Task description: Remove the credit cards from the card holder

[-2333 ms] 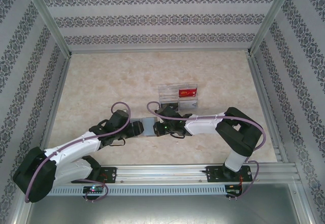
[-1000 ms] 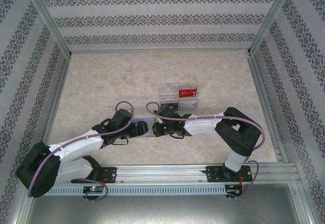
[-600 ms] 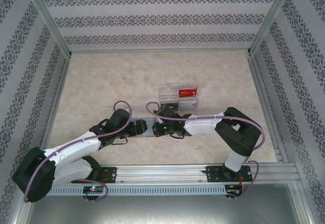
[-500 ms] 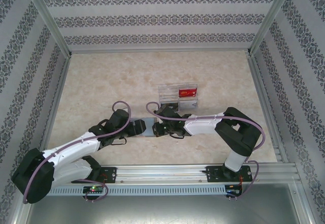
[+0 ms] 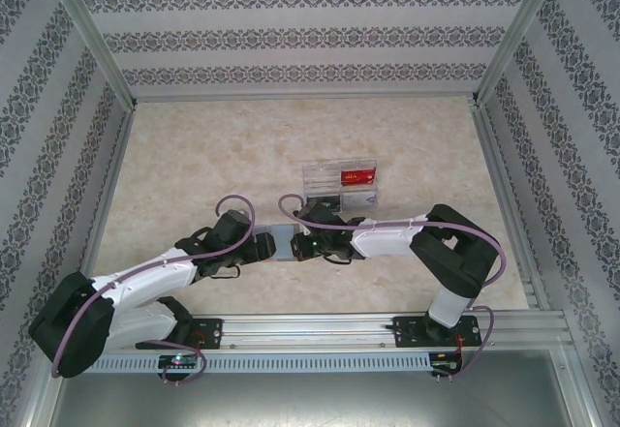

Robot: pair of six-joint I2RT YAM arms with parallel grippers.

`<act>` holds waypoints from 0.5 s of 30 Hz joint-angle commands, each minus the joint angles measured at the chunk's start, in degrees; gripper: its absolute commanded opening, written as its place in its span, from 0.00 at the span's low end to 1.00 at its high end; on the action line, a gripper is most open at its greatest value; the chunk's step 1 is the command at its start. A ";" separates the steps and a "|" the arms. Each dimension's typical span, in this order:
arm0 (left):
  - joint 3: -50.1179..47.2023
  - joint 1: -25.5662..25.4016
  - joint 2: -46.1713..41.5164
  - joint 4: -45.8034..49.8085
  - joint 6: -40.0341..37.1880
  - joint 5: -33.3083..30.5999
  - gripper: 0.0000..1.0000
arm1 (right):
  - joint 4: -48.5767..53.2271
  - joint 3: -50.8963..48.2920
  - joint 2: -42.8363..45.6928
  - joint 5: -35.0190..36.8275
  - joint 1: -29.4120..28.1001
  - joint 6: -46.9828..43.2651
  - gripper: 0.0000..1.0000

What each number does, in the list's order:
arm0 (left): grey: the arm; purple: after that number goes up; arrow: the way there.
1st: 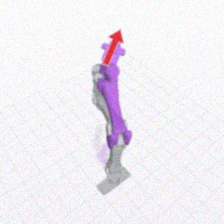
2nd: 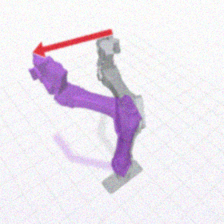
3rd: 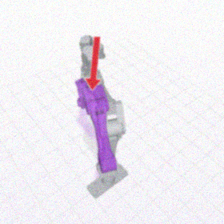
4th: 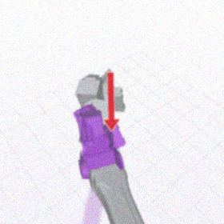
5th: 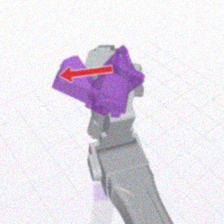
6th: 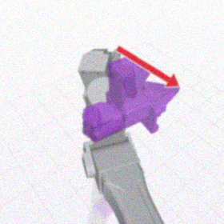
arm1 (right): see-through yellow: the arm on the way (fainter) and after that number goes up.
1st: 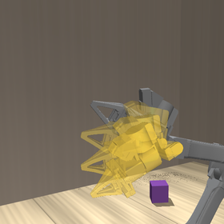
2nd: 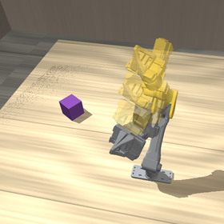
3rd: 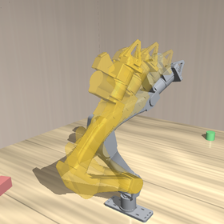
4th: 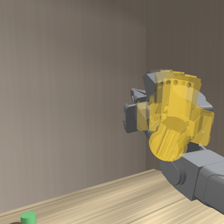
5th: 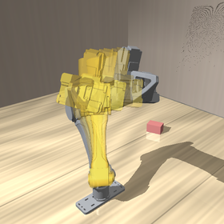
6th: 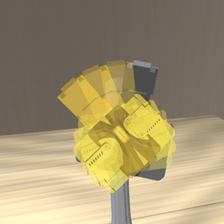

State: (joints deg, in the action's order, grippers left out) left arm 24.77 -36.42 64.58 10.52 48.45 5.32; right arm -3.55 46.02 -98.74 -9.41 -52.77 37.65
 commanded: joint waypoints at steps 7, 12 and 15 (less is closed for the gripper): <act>0.65 -0.70 2.17 -2.82 -0.87 2.87 0.84 | 0.30 1.01 -1.17 -0.83 -0.66 0.76 0.13; -0.21 -0.67 1.13 -6.80 -0.78 6.07 0.85 | 0.22 1.04 -1.37 -0.96 -0.66 0.85 0.13; -0.18 -0.68 0.38 -6.98 -0.90 6.54 0.86 | 0.12 1.04 -1.46 -0.93 -0.66 0.87 0.13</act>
State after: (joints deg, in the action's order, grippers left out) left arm 24.77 -36.42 65.89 6.42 48.21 9.65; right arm -3.53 46.13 -98.85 -9.52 -52.77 37.65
